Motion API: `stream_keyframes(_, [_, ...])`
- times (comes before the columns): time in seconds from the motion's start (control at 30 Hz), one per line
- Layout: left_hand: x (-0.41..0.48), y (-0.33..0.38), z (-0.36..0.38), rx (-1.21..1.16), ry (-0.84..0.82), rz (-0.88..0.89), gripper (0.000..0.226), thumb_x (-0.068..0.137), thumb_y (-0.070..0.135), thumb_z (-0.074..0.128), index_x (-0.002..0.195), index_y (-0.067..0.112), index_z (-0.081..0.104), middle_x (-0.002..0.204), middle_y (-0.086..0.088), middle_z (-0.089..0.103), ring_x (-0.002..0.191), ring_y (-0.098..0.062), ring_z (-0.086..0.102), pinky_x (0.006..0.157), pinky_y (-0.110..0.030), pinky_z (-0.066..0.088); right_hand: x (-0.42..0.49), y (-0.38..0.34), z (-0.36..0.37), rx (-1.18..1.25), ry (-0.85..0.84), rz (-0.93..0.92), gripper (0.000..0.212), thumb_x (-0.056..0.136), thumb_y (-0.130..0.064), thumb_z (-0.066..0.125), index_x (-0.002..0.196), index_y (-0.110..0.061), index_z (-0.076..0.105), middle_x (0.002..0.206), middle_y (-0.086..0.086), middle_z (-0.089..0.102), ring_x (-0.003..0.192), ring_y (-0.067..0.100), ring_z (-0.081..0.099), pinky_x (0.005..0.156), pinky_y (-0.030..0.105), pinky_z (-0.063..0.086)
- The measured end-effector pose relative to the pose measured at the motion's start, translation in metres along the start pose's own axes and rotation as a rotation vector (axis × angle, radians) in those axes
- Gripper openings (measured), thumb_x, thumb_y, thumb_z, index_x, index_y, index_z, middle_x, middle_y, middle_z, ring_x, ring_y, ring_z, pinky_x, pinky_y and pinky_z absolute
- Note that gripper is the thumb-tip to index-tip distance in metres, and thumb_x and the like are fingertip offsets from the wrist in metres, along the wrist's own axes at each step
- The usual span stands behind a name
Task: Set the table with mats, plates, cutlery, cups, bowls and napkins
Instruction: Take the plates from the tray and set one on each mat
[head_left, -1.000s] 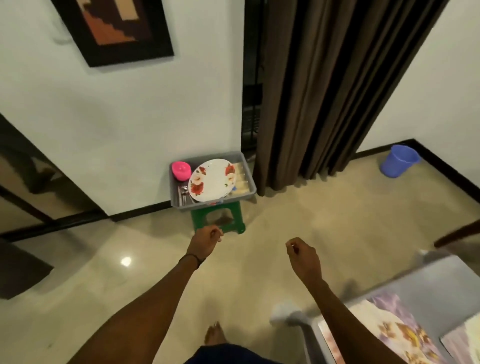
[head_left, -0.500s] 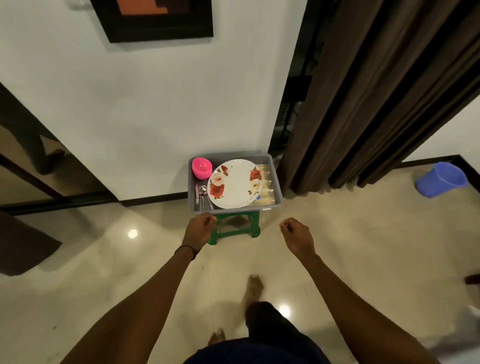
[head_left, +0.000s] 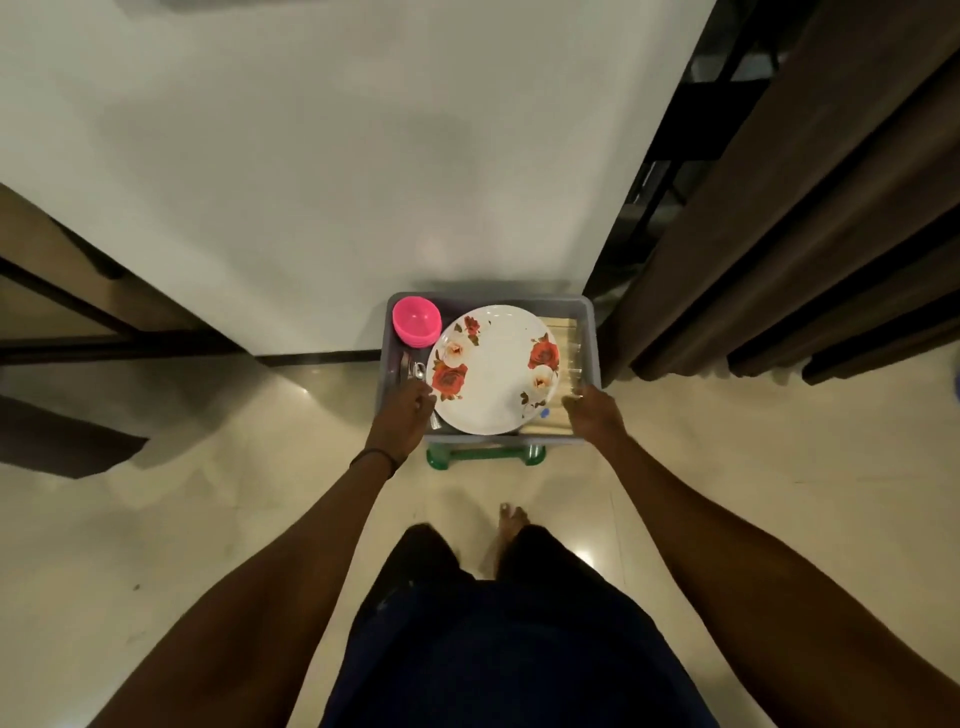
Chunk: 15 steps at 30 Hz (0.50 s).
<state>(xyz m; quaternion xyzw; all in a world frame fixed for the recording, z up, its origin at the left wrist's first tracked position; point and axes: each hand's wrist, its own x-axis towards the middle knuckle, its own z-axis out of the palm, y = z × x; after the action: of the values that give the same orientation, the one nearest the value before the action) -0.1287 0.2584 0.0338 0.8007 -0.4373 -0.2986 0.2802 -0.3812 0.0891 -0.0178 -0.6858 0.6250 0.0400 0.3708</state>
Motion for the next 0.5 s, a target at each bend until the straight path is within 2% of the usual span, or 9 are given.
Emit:
stream_keyframes(0.1, [0.032,-0.01,0.016,0.015,-0.022,0.0,0.014,0.097,0.012,0.052,0.103,0.001,0.059,0.102,-0.013,0.064,0.088,-0.019,0.056,0.077,-0.031,0.043,0.047,-0.003,0.011,0.003,0.007,0.001,0.046,0.1,-0.036,0.047,0.138,-0.011,0.052,0.139,0.015,0.055,0.127,0.034,0.052,0.102,0.039,0.043])
stream_keyframes(0.23, [0.079,-0.048,0.044,0.084,-0.023,-0.014,0.022,0.097,0.027,0.05,0.107,0.009,0.058,0.107,-0.01,0.066,0.098,-0.027,0.061,0.089,-0.043,0.05,0.111,0.004,0.047,0.044,0.018,0.04,0.051,0.101,-0.037,0.049,0.142,-0.007,0.045,0.143,0.016,0.051,0.131,0.034,0.049,0.105,0.041,0.042])
stream_keyframes(0.37, [0.103,-0.069,0.067,0.07,-0.05,-0.011,0.017,0.098,0.017,0.051,0.111,0.007,0.058,0.111,-0.011,0.064,0.097,-0.025,0.06,0.086,-0.036,0.05,0.152,0.005,0.086,0.012,0.028,0.105,0.056,0.098,-0.033,0.054,0.144,-0.005,0.035,0.144,0.019,0.047,0.132,0.036,0.047,0.106,0.045,0.043])
stream_keyframes(0.5, [0.117,-0.086,0.076,0.042,-0.073,-0.007,0.016,0.1,0.018,0.049,0.112,0.009,0.054,0.111,-0.006,0.061,0.094,-0.016,0.058,0.078,-0.027,0.049,0.172,-0.001,0.107,0.164,0.052,0.198,0.066,0.096,-0.03,0.06,0.145,-0.003,0.027,0.144,0.02,0.046,0.129,0.038,0.05,0.102,0.046,0.047])
